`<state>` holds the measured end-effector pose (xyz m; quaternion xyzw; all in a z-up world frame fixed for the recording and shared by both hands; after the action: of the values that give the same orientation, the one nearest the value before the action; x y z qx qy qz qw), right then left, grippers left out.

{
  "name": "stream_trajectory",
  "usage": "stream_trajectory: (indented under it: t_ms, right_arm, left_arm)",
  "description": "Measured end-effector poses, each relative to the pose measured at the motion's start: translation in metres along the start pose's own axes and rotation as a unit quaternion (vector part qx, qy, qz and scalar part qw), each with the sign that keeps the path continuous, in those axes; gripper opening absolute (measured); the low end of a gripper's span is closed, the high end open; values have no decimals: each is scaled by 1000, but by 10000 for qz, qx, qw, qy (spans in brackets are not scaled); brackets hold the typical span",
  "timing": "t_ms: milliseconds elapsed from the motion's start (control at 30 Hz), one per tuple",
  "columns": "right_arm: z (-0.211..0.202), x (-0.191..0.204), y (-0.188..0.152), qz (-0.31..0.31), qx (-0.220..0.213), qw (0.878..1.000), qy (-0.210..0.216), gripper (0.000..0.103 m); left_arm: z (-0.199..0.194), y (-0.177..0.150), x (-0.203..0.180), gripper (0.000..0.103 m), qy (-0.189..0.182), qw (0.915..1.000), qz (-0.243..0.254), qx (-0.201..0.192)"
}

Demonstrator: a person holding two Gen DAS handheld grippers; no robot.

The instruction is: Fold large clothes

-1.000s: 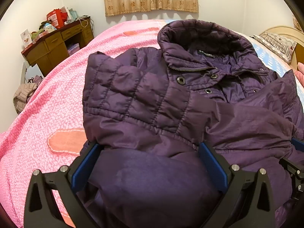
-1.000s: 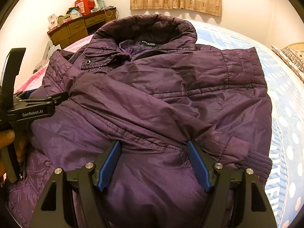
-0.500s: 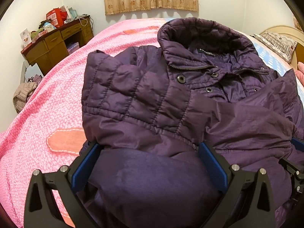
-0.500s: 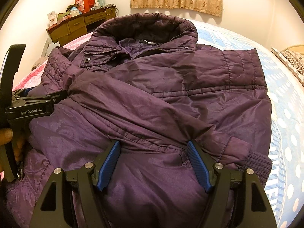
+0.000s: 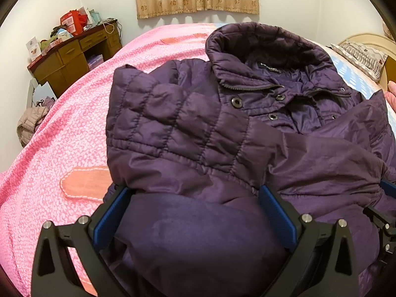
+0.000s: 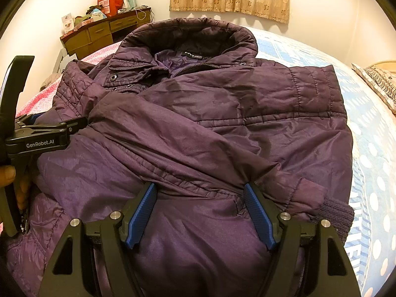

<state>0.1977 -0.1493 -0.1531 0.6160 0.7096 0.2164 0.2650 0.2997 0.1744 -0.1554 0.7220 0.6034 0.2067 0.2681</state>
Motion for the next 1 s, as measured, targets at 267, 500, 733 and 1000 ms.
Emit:
stream_trajectory:
  t_ms: [267, 500, 733, 1000]
  right_arm:
    - [0, 1, -1, -9, -1, 10000, -16, 73]
    - [0, 2, 0, -7, -4, 10000, -17, 73]
    - [0, 2, 0, -21, -15, 10000, -45, 73]
    - [-7, -2, 3, -116, 134, 9998, 101, 74]
  left_arm:
    - [0, 0, 0, 103, -16, 10000, -13, 2]
    - [-1, 0, 0, 103, -9, 10000, -3, -6]
    - [-1, 0, 0, 103, -16, 10000, -3, -4]
    - [-8, 2, 0, 103, -73, 10000, 21, 11]
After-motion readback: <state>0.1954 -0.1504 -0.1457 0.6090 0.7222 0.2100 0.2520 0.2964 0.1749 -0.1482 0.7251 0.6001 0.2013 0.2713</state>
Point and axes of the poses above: each gripper's, at about its wrist camera, not at the fingertips, and z roughly the way its jaws point, x to its left, y to its top, the point moved 5 cm from there along z, roughly the way its jaws point, and after that the axes turned 5 degrees about -y, right-handed, at the moved point
